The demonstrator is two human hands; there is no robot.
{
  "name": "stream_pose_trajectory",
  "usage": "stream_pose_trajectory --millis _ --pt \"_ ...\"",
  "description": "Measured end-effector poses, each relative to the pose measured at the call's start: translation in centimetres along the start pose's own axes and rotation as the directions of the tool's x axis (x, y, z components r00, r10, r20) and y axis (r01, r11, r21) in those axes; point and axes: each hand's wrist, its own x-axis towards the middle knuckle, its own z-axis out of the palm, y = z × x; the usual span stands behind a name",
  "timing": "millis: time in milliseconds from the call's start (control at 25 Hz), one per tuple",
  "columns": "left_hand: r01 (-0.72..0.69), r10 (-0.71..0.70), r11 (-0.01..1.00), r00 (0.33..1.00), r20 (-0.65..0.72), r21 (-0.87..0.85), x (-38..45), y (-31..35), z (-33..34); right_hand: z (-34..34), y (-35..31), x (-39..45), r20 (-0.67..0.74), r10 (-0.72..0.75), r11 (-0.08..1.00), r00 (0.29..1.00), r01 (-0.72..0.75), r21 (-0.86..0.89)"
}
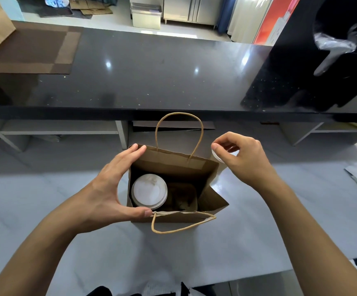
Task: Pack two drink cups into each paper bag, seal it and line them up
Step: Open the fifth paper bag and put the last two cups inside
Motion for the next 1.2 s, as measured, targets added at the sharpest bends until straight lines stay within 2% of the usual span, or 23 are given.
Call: stream_pose_trajectory --millis 160,320,440,600,720,1200 --pt "0.007 -0.007 1.0 1.0 0.006 0.007 -0.1 0.0 0.0 1.4 3.8 1.3 -0.102 0.262 0.957 0.96 -0.271 -0.1" --pt "0.015 -0.015 1.0 1.0 0.002 0.004 0.0 0.0 -0.1 2.5 6.1 2.7 0.024 0.432 0.868 0.902 -0.408 -0.283" --pt "0.012 -0.012 1.0 1.0 0.002 0.0 0.0 0.0 -0.1 3.4 7.2 3.2 0.083 0.502 0.827 0.861 -0.45 -0.337" --pt "0.014 -0.014 1.0 1.0 0.004 -0.002 0.0 0.0 -0.2 4.0 8.1 3.7 0.124 0.528 0.819 0.84 -0.465 -0.336" --pt "0.015 -0.015 1.0 1.0 0.003 0.002 0.0 0.0 -0.2 4.1 8.7 4.0 0.131 0.511 0.836 0.849 -0.456 -0.306" --pt "-0.02 0.019 1.0 1.0 -0.002 -0.022 0.2 -0.3 0.0 0.2 7.2 0.6 -0.015 0.407 0.906 0.913 -0.406 -0.122"
